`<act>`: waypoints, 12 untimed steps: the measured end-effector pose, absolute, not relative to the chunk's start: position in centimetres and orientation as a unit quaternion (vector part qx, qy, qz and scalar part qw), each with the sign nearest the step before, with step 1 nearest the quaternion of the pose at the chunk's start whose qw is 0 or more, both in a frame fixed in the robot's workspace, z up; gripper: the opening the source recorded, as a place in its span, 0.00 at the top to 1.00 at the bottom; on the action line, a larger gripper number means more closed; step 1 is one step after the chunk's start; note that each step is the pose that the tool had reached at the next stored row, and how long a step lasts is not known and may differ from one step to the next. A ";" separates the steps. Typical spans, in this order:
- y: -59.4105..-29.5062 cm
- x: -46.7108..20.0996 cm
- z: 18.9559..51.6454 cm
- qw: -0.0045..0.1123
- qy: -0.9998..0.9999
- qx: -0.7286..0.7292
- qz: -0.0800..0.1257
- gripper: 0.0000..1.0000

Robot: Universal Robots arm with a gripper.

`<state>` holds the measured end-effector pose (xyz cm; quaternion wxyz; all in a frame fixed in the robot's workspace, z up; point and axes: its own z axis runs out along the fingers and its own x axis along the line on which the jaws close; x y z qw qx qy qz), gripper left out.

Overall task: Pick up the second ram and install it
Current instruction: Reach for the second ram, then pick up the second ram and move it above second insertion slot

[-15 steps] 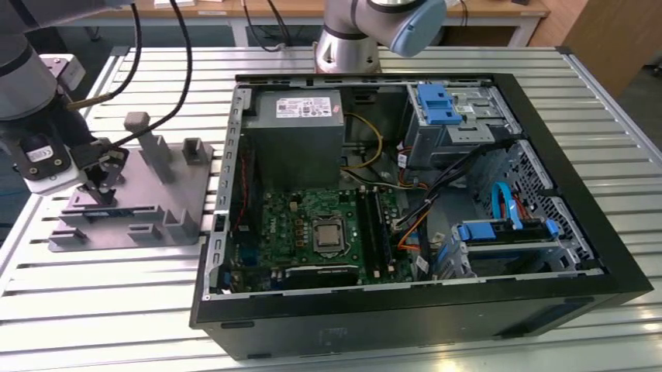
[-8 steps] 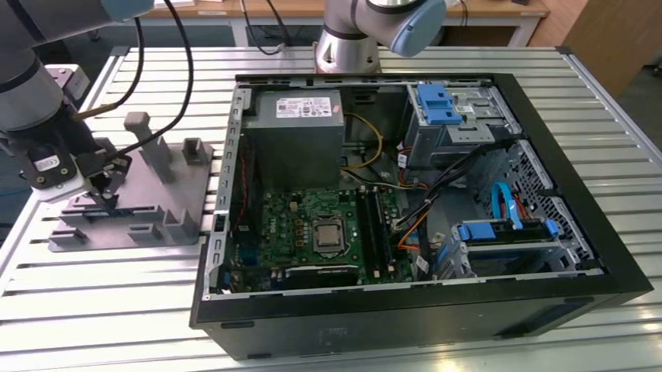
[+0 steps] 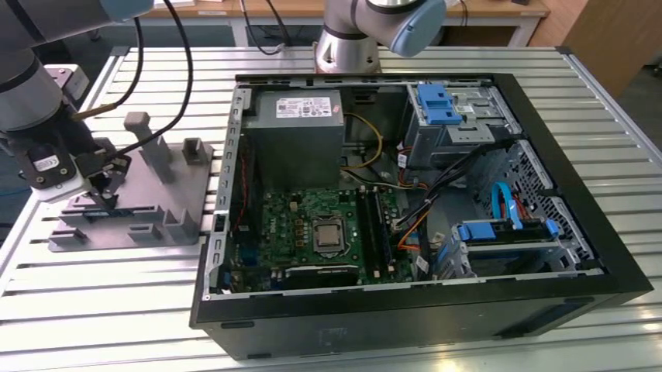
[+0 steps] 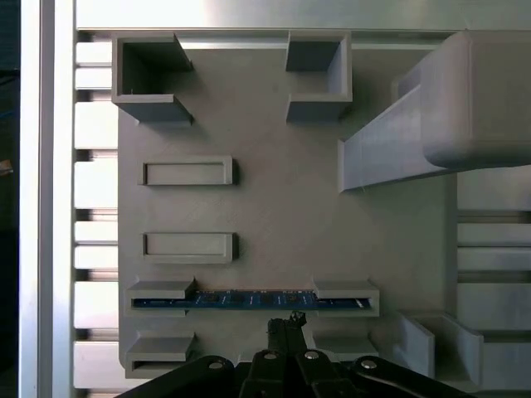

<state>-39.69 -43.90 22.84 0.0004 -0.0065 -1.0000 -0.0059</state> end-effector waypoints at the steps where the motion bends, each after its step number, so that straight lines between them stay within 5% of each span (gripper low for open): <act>1: -43.9 -39.7 22.8 0.000 -1.000 -0.006 -0.006 0.90; 12: -43.9 -39.7 22.8 0.001 -0.999 0.033 -0.006 0.90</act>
